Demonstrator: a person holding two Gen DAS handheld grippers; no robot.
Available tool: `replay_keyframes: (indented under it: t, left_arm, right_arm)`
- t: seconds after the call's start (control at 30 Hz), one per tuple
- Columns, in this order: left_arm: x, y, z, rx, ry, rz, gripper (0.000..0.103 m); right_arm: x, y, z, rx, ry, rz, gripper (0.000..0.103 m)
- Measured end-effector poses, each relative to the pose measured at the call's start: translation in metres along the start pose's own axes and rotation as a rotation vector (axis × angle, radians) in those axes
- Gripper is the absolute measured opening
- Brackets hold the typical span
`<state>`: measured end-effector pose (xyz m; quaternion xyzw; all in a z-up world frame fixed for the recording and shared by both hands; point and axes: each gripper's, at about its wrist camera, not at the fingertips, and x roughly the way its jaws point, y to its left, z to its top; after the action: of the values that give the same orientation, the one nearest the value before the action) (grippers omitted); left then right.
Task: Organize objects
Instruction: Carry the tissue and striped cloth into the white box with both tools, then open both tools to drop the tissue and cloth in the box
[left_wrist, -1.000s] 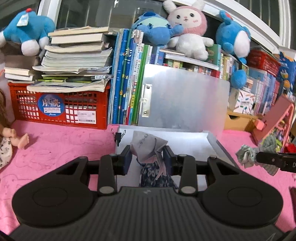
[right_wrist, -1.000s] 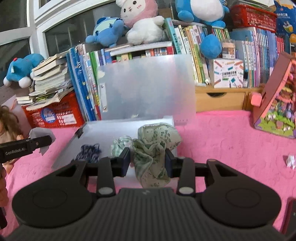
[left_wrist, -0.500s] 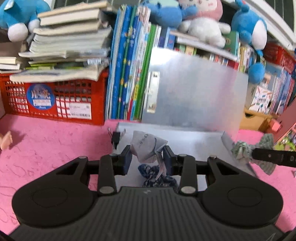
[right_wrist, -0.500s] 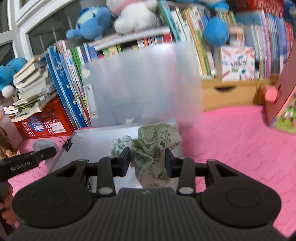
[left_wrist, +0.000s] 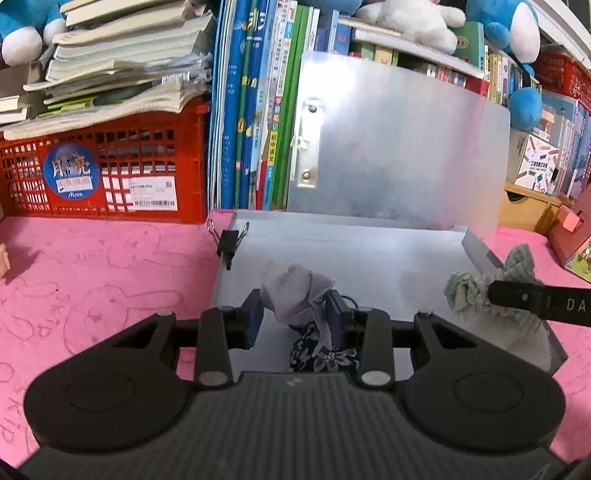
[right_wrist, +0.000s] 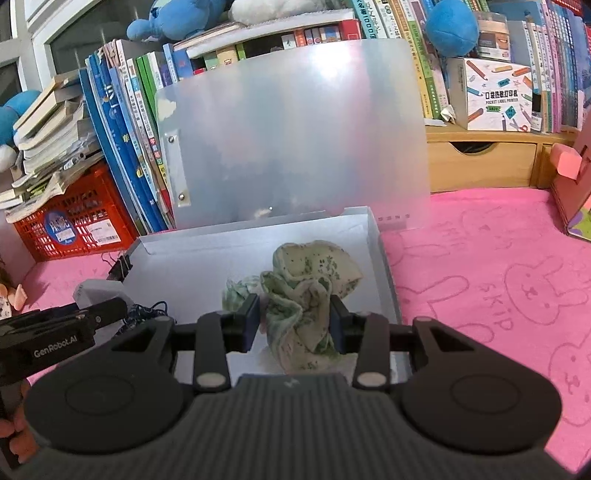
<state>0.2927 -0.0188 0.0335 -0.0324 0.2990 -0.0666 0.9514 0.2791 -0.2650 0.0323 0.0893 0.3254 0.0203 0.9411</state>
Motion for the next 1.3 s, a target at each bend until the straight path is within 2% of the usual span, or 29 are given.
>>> replay_keyframes:
  t: [0.4,0.47,0.5,0.57,0.63,0.73,0.9,1.1,1.3]
  left_arm:
    - [0.004,0.0,-0.004,0.002,0.01,-0.004,0.044]
    - [0.003,0.0,-0.004,-0.002,0.012,-0.01,0.045]
    - [0.002,0.0,-0.004,-0.001,0.01,-0.01,0.05]
    - [-0.001,-0.001,-0.004,0.004,0.0,-0.006,0.056]
    - [-0.005,-0.002,-0.004,0.013,-0.013,-0.006,0.063]
    - [-0.014,-0.004,-0.002,0.026,-0.032,-0.007,0.068]
    - [-0.033,-0.007,-0.001,0.033,-0.065,-0.003,0.07]
    - [-0.055,-0.006,-0.009,0.015,-0.067,-0.003,0.07]
    - [-0.093,-0.002,-0.022,0.022,-0.082,-0.027,0.071]
  right_arm:
    - [0.002,0.003,-0.003,-0.02,-0.011,0.0,0.049]
    - [-0.001,0.004,-0.003,-0.026,-0.017,0.002,0.058]
    - [-0.002,0.005,-0.004,-0.029,-0.021,0.005,0.064]
    - [-0.006,0.006,-0.004,-0.035,-0.025,0.013,0.066]
    - [-0.009,0.008,-0.004,-0.044,-0.03,0.011,0.066]
    - [-0.015,0.01,-0.004,-0.06,-0.041,0.005,0.067]
    - [-0.029,0.011,-0.007,-0.077,-0.062,0.008,0.068]
    - [-0.056,0.012,-0.013,-0.11,-0.101,0.018,0.068]
    - [-0.093,0.011,-0.029,-0.15,-0.143,0.053,0.071]
